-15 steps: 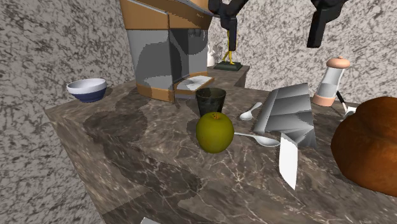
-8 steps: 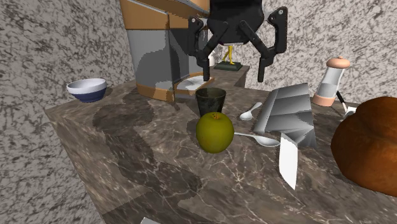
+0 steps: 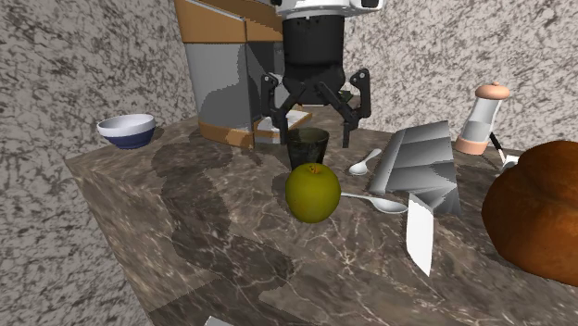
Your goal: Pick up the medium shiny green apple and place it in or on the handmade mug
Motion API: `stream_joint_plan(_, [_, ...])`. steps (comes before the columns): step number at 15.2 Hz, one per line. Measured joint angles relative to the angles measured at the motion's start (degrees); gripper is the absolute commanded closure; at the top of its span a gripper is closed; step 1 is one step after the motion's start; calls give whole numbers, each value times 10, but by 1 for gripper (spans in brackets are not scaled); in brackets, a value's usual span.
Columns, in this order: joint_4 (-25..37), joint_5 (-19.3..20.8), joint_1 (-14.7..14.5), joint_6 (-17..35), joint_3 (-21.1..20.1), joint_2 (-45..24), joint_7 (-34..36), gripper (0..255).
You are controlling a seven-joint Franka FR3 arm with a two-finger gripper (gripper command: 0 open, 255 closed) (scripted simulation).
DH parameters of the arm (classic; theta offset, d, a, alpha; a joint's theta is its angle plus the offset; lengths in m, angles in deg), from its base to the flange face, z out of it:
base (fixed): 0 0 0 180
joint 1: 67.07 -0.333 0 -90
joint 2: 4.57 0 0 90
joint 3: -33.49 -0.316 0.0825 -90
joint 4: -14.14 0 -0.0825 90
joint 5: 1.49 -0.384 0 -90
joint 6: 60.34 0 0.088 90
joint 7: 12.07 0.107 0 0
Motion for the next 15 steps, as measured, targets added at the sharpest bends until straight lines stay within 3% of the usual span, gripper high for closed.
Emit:
stream_joint_plan(5, [-23, 4, 2, 42, -4, -19, 4, 0])
stream_joint_plan(11, [-26, 4, 2, 48, -4, -22, 5, 0])
stream_joint_plan(12, [-26, 4, 2, 48, -4, -22, 5, 255])
stream_joint_plan(15, [-26, 4, 2, 49, -4, -22, 5, 255])
